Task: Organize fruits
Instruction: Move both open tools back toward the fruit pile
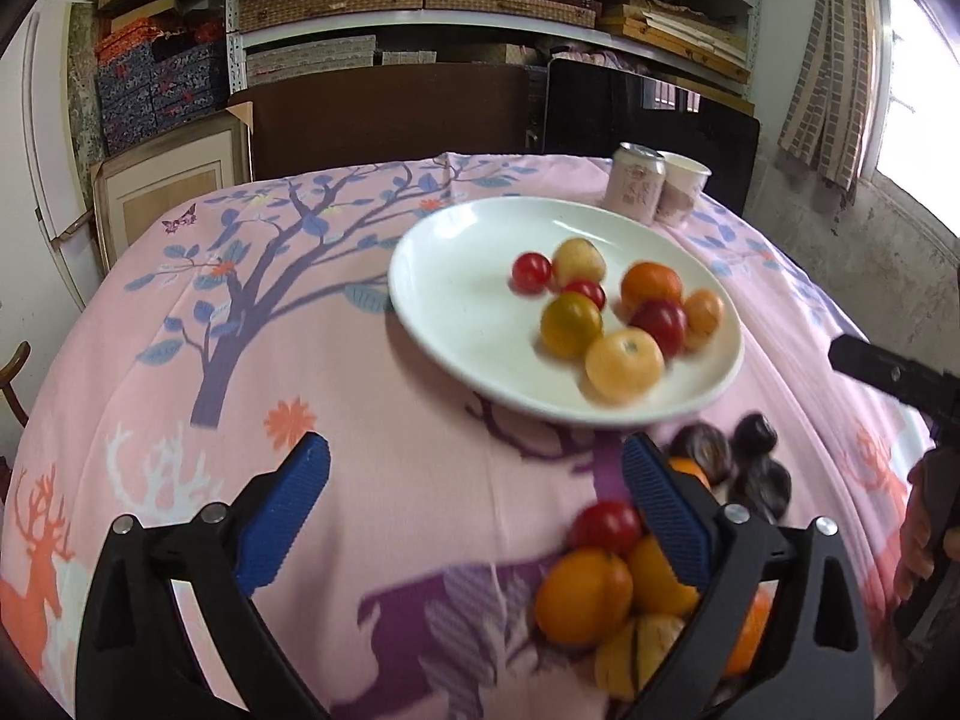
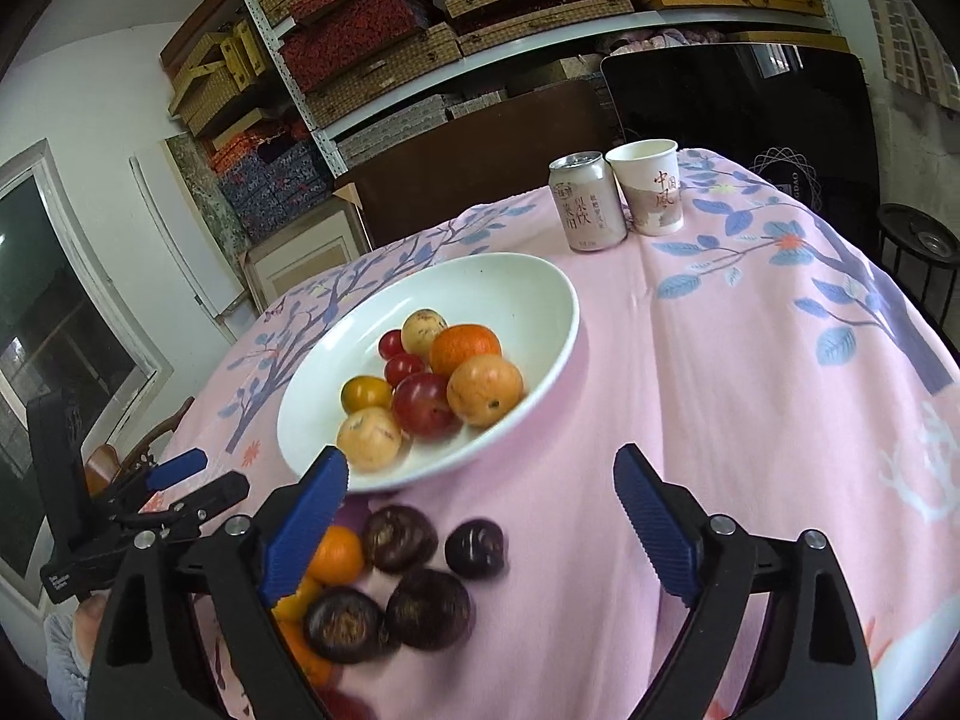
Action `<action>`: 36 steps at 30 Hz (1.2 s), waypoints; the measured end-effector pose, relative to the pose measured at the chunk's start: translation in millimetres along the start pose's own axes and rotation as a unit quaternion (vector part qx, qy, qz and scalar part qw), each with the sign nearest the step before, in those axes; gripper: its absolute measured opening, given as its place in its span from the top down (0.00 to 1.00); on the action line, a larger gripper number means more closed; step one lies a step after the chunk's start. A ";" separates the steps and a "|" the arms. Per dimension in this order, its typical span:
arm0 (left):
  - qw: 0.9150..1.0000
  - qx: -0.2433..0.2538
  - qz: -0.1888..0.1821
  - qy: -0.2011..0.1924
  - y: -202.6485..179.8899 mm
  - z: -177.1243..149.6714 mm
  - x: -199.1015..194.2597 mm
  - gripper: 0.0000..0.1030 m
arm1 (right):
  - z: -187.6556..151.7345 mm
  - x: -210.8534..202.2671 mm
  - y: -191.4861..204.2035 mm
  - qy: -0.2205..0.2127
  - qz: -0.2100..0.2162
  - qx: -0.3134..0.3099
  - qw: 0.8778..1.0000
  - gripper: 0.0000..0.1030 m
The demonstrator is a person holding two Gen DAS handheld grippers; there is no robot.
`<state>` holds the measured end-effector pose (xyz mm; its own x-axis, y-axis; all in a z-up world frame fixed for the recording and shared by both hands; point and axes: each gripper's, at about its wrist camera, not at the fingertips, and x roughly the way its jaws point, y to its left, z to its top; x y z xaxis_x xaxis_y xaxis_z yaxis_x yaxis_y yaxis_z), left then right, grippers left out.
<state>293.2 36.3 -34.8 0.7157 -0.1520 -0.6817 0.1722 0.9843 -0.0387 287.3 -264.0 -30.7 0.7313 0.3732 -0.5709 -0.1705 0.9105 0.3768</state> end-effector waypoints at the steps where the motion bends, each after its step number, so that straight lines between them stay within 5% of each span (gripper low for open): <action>1: 1.000 0.003 -0.002 0.000 -1.9 -8.1 -6.1 0.07 | -2.8 -4.9 0.0 -0.004 -0.002 0.000 1.000 0.10; 9: 1.000 0.014 -0.010 -0.009 -17.5 -55.3 -46.9 0.04 | -30.4 -37.0 -18.8 -0.019 0.008 0.052 0.998 0.05; 23: 0.998 0.050 0.000 0.032 -35.2 -64.7 -28.1 0.04 | -34.2 -33.0 -21.9 -0.001 0.006 0.060 0.998 0.05; 36: 0.995 -0.078 0.051 0.029 43.8 -80.7 -52.4 0.04 | -34.4 -30.2 -25.9 0.009 0.025 0.084 0.996 0.05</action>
<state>208.6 94.6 -59.7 0.6824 -0.0487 -0.7294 -0.0110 0.9970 -0.0768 246.9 -292.7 -48.4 0.7131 0.4211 -0.5605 -0.0922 0.8489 0.5204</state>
